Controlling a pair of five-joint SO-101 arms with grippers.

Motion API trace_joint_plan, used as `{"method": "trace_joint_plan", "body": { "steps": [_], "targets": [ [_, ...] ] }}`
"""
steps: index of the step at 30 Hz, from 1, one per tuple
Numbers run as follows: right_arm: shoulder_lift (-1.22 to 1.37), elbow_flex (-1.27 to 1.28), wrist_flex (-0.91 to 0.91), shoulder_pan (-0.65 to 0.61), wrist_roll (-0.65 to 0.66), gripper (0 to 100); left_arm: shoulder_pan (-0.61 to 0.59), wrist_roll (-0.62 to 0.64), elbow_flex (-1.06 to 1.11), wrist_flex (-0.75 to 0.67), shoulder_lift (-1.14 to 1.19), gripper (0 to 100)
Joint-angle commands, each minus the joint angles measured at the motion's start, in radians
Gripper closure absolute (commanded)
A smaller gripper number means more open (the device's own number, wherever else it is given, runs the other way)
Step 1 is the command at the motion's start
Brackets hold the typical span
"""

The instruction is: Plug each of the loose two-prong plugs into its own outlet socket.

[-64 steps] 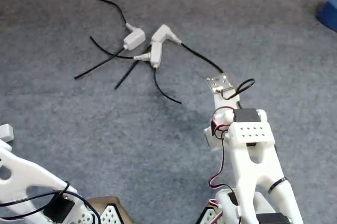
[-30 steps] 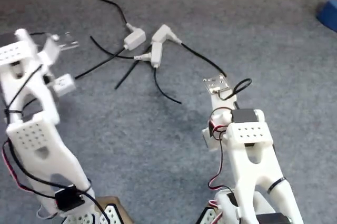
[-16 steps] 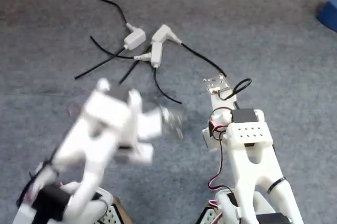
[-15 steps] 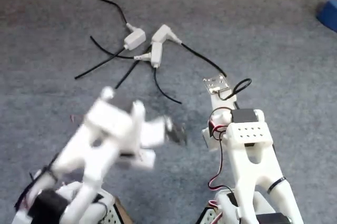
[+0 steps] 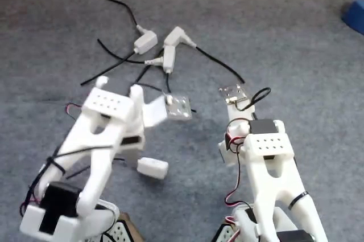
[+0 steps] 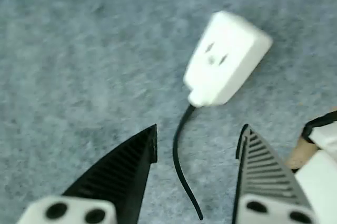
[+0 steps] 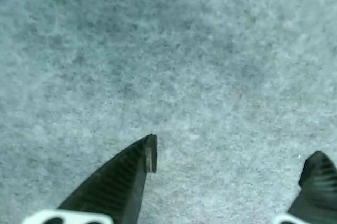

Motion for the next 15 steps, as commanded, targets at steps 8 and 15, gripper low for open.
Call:
{"method": "trace_joint_plan", "body": {
  "steps": [8, 15],
  "targets": [
    [-0.03, -0.002, -0.005, -0.007, -0.003, 59.5, -0.042, -0.032, -0.036, -0.008, 0.036, 74],
    [-0.03, -0.002, -0.005, -0.008, -0.003, 59.5, 0.028, -0.009, 0.176, -0.152, 0.027, 74]
  ]
}}
